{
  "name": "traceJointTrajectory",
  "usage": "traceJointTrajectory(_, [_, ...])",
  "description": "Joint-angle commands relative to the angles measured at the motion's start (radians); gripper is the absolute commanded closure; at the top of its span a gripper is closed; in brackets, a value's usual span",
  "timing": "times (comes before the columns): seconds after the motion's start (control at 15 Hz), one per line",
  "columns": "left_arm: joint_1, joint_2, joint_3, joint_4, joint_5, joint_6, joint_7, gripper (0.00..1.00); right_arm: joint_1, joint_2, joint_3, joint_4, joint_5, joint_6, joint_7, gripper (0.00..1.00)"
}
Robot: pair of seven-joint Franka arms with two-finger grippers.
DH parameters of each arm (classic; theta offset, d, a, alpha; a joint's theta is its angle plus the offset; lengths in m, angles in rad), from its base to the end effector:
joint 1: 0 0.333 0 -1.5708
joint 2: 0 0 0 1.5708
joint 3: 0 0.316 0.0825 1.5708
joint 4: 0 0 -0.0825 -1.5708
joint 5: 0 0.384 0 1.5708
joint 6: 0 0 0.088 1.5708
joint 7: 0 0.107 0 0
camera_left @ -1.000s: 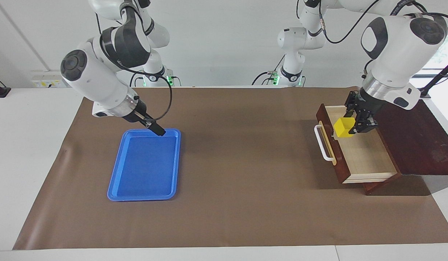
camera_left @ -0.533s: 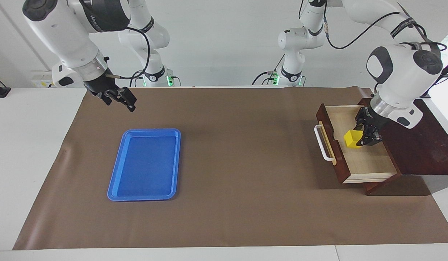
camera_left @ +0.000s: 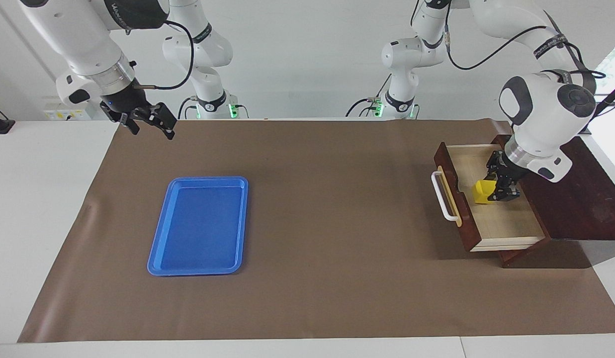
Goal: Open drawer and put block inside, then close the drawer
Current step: 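Lower the cube into the drawer with the left gripper while the right gripper withdraws, then open the left gripper and move it to the drawer front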
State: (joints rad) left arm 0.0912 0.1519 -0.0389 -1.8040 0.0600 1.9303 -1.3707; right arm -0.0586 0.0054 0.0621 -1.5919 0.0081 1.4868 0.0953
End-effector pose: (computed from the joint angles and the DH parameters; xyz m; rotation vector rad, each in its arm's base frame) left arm 0.6004 0.0366 0.4560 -2.3591 -1.9902 -0.0163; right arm 0.5459 0.0027 0.6048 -3.1305 0.1434 0.1737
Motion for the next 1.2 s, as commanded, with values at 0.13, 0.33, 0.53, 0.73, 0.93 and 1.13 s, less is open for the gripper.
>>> traceJointTrajectory(0.13, [0.005,-0.034,-0.007,-0.028,0.015,0.024,0.009,0.0,-0.026,-0.05,0.008,-0.089,-0.023,0.073,-0.16,0.0])
traceJointTrajectory(0.33, [-0.014,-0.022,-0.012,0.092,0.001,-0.062,-0.008,0.0,-0.026,-0.051,0.008,-0.092,-0.023,0.079,-0.161,0.0])
traceJointTrajectory(0.53, [-0.105,-0.012,-0.012,0.124,-0.026,-0.091,-0.151,0.0,-0.026,-0.05,0.008,-0.091,-0.023,0.085,-0.152,0.0])
traceJointTrajectory(0.73, [-0.181,-0.021,-0.012,0.095,-0.025,-0.079,-0.227,0.0,-0.024,-0.048,0.008,-0.088,-0.023,0.121,-0.154,0.0])
traceJointTrajectory(0.93, [-0.241,-0.034,-0.01,-0.004,-0.011,-0.018,-0.263,0.0,-0.026,-0.048,0.008,-0.088,-0.023,0.124,-0.152,0.0])
traceJointTrajectory(1.13, [-0.232,-0.041,-0.009,-0.07,0.006,0.047,-0.272,0.0,-0.027,-0.047,0.008,-0.089,-0.025,0.125,-0.164,0.0])
